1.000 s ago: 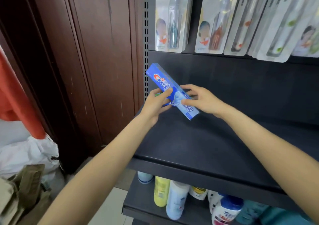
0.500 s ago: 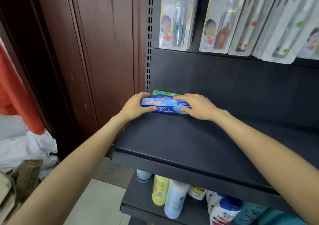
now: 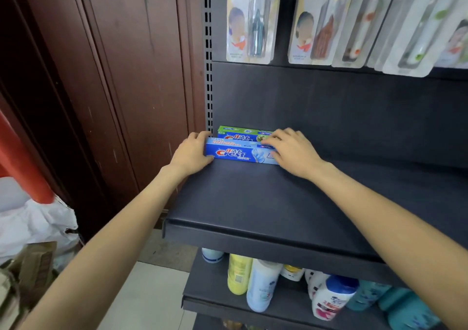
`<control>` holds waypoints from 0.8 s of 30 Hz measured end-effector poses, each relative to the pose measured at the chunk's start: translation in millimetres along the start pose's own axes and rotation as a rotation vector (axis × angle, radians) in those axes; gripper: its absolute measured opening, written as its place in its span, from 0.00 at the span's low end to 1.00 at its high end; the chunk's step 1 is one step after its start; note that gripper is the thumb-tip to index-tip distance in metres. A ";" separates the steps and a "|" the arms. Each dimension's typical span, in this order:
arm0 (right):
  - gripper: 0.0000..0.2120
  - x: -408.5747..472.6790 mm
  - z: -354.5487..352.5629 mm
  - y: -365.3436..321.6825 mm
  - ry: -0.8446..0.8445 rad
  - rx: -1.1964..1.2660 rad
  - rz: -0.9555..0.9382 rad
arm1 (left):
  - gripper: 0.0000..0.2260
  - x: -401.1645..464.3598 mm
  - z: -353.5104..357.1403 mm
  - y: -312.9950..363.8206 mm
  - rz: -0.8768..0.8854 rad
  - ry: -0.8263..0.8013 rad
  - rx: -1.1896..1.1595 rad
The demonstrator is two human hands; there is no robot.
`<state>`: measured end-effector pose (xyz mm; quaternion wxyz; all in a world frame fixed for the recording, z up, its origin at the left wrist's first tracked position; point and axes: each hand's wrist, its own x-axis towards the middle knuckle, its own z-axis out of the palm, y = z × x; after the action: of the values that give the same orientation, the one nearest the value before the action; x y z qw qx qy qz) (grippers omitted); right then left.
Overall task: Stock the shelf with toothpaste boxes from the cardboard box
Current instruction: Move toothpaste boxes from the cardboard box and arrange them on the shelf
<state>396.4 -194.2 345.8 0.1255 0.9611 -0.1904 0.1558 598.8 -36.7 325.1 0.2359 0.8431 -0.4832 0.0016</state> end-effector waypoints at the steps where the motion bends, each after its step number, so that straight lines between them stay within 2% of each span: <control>1: 0.16 -8.5 -4.4 -0.7 0.088 -0.042 -0.067 | 0.30 -8.5 -3.1 8.7 0.010 0.015 0.122; 3: 0.11 -33.3 -16.5 -3.0 0.266 -0.041 -0.156 | 0.30 -33.1 -9.8 32.6 0.084 0.077 0.264; 5: 0.11 -66.7 -30.8 -7.9 0.359 -0.015 -0.164 | 0.26 -60.5 -12.7 58.6 0.189 0.142 0.290; 7: 0.12 -107.6 -43.5 -12.3 0.413 0.059 -0.097 | 0.22 -89.2 -10.2 85.4 0.316 0.202 0.231; 10: 0.08 -182.4 -53.3 -14.1 0.509 0.178 0.045 | 0.17 -132.8 9.9 127.8 0.555 0.292 0.057; 13: 0.08 -267.0 -47.1 -8.7 0.503 0.280 0.178 | 0.09 -177.0 49.6 170.6 0.718 0.412 -0.077; 15: 0.09 -327.0 -33.1 -1.1 0.418 0.347 0.271 | 0.08 -207.5 79.4 199.3 0.737 0.420 -0.195; 17: 0.11 -388.2 -11.1 10.5 0.260 0.405 0.388 | 0.08 -237.1 114.8 225.6 0.699 0.313 -0.318; 20: 0.08 -483.5 35.2 38.2 -0.087 0.473 0.565 | 0.09 -278.1 186.8 259.8 0.580 0.026 -0.405; 22: 0.11 -543.6 64.7 56.5 -0.323 0.517 0.670 | 0.11 -301.7 242.5 275.9 0.485 -0.232 -0.373; 24: 0.13 -592.9 86.8 71.1 -0.475 0.516 0.751 | 0.13 -321.8 299.8 287.5 0.422 -0.473 -0.227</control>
<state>-131.7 -90.2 73.1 -0.2271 0.8351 -0.5010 0.0093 125.2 -15.6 98.3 0.2041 0.6698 -0.6857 -0.1989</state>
